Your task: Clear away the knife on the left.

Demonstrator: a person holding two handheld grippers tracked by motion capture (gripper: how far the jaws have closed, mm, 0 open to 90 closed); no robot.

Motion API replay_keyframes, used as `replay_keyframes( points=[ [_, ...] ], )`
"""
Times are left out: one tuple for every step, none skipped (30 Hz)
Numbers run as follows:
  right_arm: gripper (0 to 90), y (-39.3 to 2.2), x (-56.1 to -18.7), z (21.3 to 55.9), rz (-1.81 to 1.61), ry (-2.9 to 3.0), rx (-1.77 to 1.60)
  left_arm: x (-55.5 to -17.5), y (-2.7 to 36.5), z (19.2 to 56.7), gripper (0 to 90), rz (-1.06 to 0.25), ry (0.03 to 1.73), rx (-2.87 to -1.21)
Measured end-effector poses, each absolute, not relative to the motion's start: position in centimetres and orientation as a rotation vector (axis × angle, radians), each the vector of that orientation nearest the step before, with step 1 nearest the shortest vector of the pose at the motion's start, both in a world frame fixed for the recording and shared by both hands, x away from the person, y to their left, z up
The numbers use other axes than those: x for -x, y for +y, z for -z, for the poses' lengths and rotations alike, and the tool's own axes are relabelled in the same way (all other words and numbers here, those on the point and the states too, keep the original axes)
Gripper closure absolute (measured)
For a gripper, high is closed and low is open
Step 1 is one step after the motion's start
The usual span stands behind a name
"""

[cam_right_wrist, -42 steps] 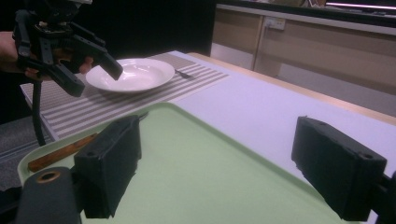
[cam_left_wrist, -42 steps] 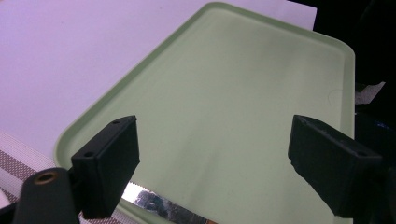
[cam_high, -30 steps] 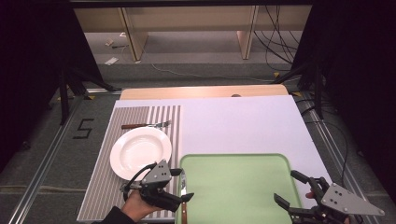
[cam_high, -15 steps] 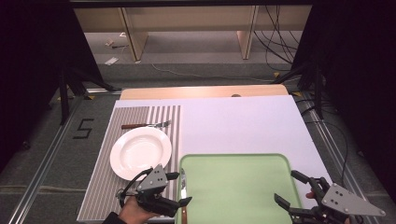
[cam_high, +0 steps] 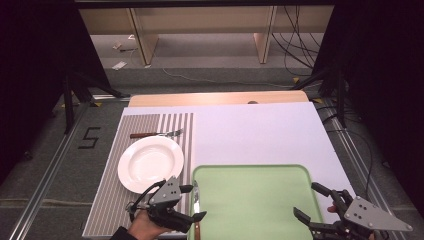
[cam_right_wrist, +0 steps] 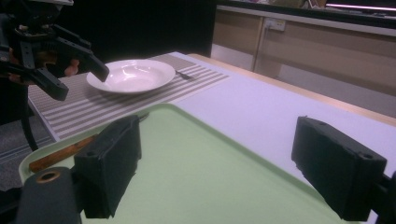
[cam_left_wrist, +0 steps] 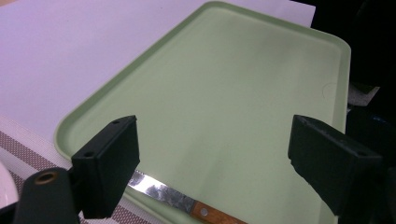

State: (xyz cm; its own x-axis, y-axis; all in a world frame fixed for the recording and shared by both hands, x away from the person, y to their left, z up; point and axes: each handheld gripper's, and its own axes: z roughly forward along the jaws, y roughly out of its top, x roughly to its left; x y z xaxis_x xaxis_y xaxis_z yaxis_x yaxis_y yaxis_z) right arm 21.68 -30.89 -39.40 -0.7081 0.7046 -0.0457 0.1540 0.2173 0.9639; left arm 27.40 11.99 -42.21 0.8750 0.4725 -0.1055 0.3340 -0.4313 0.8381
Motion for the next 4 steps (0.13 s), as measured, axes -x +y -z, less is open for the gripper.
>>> replay_keyframes(
  points=[
    [16.9,-30.87,-21.68,39.41,-1.507,2.018,-0.793,-27.42,11.89,42.17,16.4,-0.173,0.582,-2.06],
    [16.9,-30.87,-21.69,39.42,-1.506,2.02,-0.794,-27.45,11.74,42.17,16.5,-0.167,0.577,-2.058],
    [16.9,-30.87,-21.69,39.42,-1.506,2.02,-0.794,-27.47,11.55,42.17,16.5,-0.162,0.569,-2.062],
    [16.9,-30.85,-21.68,39.42,-1.506,2.019,-0.794,-27.5,11.3,42.18,16.4,-0.16,0.56,-2.068]
  ],
)
